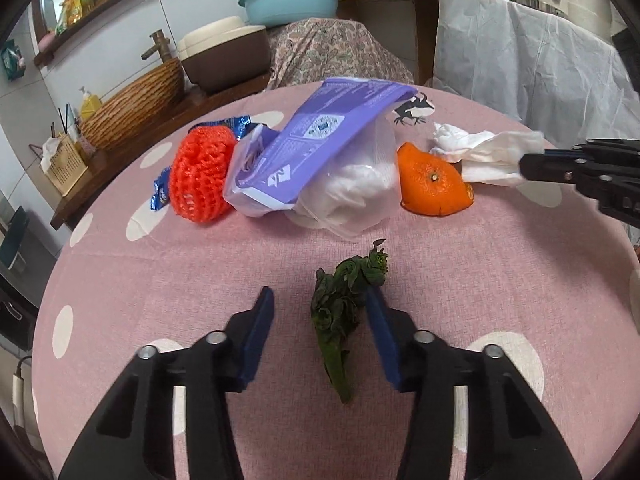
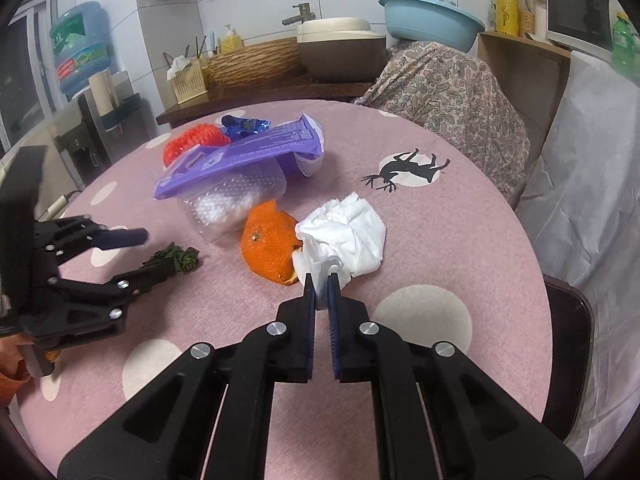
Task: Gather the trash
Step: 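Grasp the white tissue with the right tool while the left tool grasps the green vegetable, then carry the tissue and green vegetable over the black bin with both tools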
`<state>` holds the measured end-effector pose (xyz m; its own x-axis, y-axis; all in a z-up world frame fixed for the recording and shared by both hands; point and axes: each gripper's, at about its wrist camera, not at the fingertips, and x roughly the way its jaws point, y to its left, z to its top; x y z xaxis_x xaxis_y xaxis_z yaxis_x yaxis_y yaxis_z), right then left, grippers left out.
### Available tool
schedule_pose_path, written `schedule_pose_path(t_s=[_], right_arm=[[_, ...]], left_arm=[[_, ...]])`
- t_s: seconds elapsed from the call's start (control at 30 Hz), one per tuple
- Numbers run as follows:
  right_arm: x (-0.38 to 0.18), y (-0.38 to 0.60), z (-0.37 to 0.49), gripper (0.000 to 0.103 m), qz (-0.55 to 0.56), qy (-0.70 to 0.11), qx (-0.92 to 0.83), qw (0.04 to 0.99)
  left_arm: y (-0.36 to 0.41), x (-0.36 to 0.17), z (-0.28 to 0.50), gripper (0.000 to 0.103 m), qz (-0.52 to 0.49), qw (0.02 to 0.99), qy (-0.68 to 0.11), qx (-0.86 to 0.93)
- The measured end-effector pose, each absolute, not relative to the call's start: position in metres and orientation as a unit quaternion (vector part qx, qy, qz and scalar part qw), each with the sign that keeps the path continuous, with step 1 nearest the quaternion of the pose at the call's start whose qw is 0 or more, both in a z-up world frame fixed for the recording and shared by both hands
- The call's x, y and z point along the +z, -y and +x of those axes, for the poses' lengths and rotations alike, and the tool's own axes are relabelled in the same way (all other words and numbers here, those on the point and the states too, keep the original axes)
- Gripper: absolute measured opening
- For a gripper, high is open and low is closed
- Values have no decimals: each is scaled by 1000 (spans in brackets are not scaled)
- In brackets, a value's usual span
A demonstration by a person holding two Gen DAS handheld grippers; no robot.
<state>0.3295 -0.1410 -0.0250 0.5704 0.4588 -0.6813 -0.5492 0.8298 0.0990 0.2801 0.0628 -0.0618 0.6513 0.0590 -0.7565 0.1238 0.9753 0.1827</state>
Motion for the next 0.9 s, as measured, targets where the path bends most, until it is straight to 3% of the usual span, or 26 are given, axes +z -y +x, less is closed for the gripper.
schedule_pose_path(t_s=[0.2, 0.57, 0.9], right_arm=[[-17, 155, 315, 7, -51, -355, 287, 888], [-1, 200, 289, 5, -8, -332, 296, 896], [19, 274, 262, 5, 30, -305, 268, 913]], left_arm=[[-63, -65, 279, 15, 79, 902, -425, -25], [-50, -45, 251, 12, 46, 914, -399, -57], [14, -21, 236, 12, 42, 919, -370, -132]])
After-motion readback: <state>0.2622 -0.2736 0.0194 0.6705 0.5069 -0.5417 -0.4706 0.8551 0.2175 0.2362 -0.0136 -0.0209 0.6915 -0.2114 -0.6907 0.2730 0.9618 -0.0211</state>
